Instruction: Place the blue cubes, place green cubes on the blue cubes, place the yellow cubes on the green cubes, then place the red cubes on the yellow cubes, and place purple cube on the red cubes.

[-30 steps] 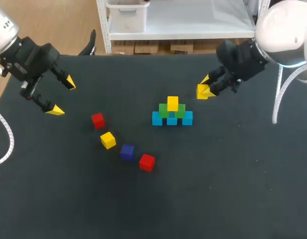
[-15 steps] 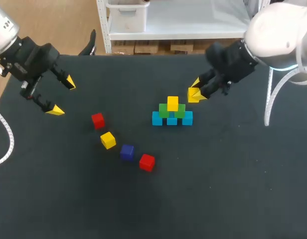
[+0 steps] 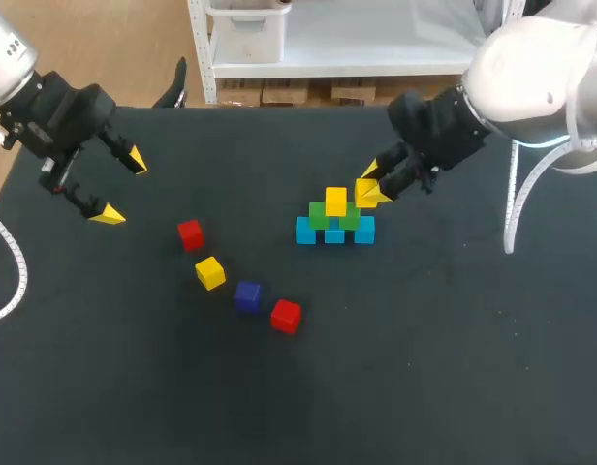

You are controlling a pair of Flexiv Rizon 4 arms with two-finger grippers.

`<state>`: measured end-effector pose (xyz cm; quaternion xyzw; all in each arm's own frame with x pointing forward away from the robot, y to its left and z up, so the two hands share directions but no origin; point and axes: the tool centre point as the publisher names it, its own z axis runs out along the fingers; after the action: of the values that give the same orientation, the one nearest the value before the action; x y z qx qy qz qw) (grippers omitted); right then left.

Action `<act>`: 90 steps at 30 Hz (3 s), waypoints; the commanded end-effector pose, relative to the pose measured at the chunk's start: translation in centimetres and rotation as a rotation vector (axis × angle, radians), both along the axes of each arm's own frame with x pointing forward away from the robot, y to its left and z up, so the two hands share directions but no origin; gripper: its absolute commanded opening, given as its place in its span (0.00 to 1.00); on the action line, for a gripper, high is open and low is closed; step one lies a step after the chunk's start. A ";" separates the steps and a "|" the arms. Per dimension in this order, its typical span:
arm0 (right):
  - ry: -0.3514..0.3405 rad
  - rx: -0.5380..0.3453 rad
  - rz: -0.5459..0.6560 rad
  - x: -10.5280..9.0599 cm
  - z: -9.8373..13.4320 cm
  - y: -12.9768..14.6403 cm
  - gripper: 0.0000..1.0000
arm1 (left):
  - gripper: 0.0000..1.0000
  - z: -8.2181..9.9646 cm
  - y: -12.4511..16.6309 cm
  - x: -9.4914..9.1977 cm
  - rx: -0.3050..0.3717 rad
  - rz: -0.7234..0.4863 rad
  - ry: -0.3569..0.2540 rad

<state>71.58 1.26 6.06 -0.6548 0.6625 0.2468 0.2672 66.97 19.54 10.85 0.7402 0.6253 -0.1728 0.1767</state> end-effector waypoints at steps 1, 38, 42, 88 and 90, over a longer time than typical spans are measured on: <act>-0.007 -0.005 -0.007 -0.2 0.1 0.1 0.00 | 1.00 0.0 0.1 -0.1 -0.001 -0.001 -0.003; 0.011 0.000 0.003 -1.0 -0.2 1.2 0.00 | 1.00 0.0 0.1 -0.1 -0.001 -0.001 -0.003; 0.013 0.000 0.004 -1.0 -0.3 1.3 0.00 | 1.00 0.0 0.1 -0.1 -0.001 -0.001 -0.003; 0.027 0.006 0.016 -0.6 -0.8 1.5 0.22 | 1.00 0.0 0.1 -0.1 -0.001 -0.001 -0.003; 0.028 0.006 0.017 -0.6 -0.8 1.5 0.24 | 1.00 0.0 0.1 -0.1 -0.001 -0.001 -0.003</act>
<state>70.83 2.70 5.30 -0.6557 0.6610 0.2579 0.2582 66.97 19.54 10.85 0.7402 0.6253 -0.1728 0.1767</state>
